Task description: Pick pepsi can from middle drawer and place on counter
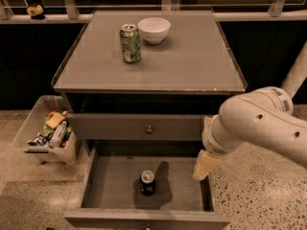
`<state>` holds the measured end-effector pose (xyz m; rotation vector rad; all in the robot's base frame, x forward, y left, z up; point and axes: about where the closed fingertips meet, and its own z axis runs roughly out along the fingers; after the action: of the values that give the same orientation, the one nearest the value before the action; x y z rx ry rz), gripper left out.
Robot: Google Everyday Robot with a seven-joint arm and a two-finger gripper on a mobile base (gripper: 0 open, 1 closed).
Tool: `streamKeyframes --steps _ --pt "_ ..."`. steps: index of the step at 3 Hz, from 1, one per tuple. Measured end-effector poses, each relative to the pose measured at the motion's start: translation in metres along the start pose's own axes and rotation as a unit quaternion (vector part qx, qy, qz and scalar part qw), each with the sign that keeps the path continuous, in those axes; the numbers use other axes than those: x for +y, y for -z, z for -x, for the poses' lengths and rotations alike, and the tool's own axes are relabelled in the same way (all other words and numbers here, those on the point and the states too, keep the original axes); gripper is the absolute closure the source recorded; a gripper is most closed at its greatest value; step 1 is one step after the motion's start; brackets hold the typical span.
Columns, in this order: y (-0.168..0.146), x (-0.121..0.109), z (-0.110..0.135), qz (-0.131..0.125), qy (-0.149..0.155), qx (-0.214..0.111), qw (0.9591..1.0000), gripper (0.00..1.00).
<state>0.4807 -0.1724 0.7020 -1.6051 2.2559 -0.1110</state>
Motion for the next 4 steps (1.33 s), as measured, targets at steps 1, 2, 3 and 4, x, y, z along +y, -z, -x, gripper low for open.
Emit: streamKeyframes --steps 1,2,3,4 --pt "0.0 0.0 0.0 0.0 0.0 0.0 1.0 0.0" --pt "-0.025 0.001 -0.019 0.021 -0.013 -0.019 0.9995 0.0" --pt "-0.083 0.007 -0.057 0.054 -0.064 -0.052 0.9951 0.0" --pt "-0.152 0.01 -0.069 0.101 -0.085 -0.104 0.9858 0.0"
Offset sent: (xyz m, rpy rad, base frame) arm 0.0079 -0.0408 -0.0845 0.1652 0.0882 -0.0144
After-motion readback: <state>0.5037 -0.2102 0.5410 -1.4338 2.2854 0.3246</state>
